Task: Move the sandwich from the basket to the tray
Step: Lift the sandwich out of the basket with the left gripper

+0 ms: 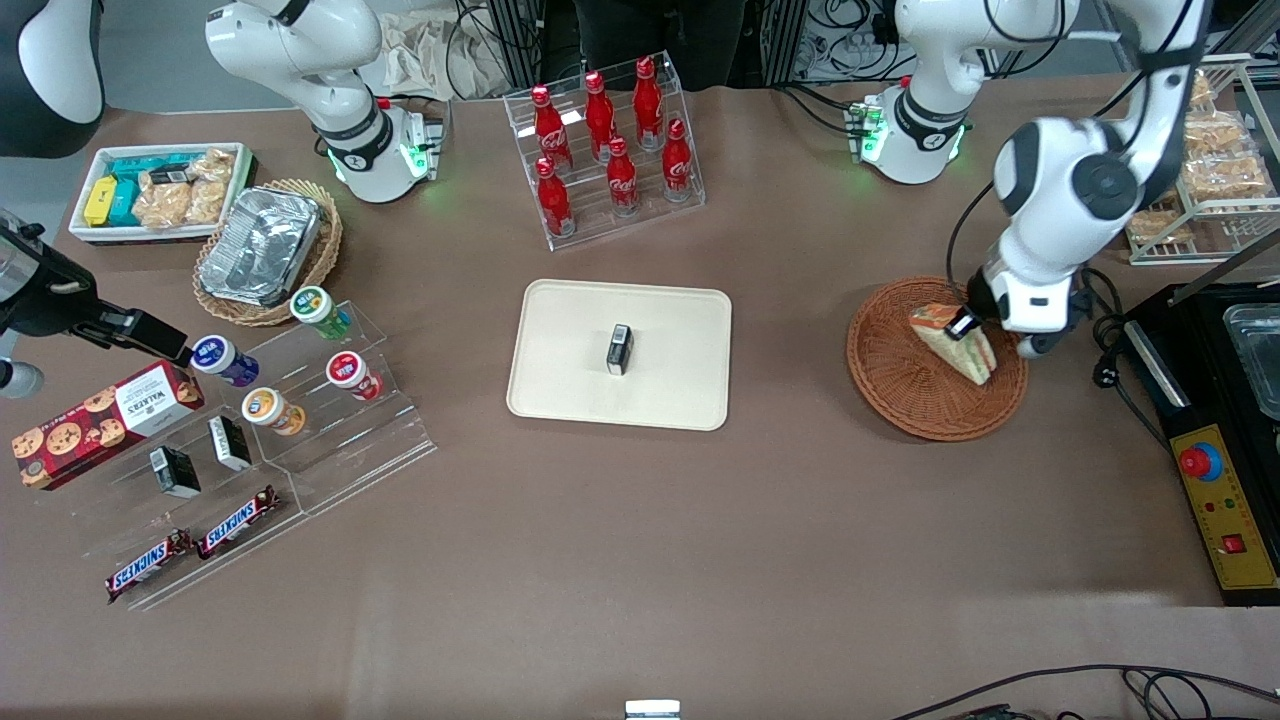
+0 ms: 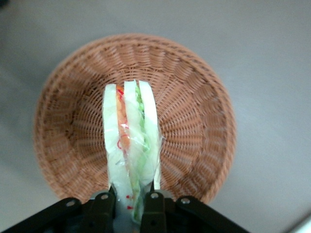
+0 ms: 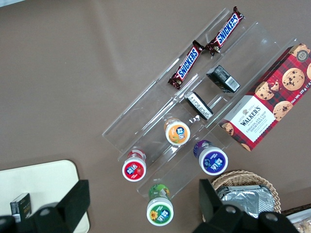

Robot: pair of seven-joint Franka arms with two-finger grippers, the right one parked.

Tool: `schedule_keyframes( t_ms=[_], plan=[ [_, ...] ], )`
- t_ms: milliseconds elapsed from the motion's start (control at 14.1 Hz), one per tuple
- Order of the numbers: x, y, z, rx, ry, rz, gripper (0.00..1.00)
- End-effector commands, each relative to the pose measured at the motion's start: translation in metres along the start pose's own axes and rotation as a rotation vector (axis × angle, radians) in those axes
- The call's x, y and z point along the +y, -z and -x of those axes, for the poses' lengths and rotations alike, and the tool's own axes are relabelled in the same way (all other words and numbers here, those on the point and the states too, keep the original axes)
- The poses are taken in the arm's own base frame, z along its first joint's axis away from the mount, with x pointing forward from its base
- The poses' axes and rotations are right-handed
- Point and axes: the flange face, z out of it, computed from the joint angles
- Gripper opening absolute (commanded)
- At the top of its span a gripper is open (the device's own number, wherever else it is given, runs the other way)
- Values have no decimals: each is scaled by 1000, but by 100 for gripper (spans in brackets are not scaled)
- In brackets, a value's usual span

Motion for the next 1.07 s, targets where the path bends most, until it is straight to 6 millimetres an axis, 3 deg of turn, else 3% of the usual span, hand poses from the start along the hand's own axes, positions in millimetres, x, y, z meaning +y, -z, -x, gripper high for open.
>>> schedule_keyframes(
  t_ms=[0,213,497,711,995],
  plan=[
    [9,81,-11,-26,-168,-26,0],
    [16,156,-21,-34,-333,-23,0],
    [26,201,-14,-29,-486,-2,0],
    [50,215,10,-14,-591,-3,0],
    [90,208,52,-18,-690,3,0]
  ],
)
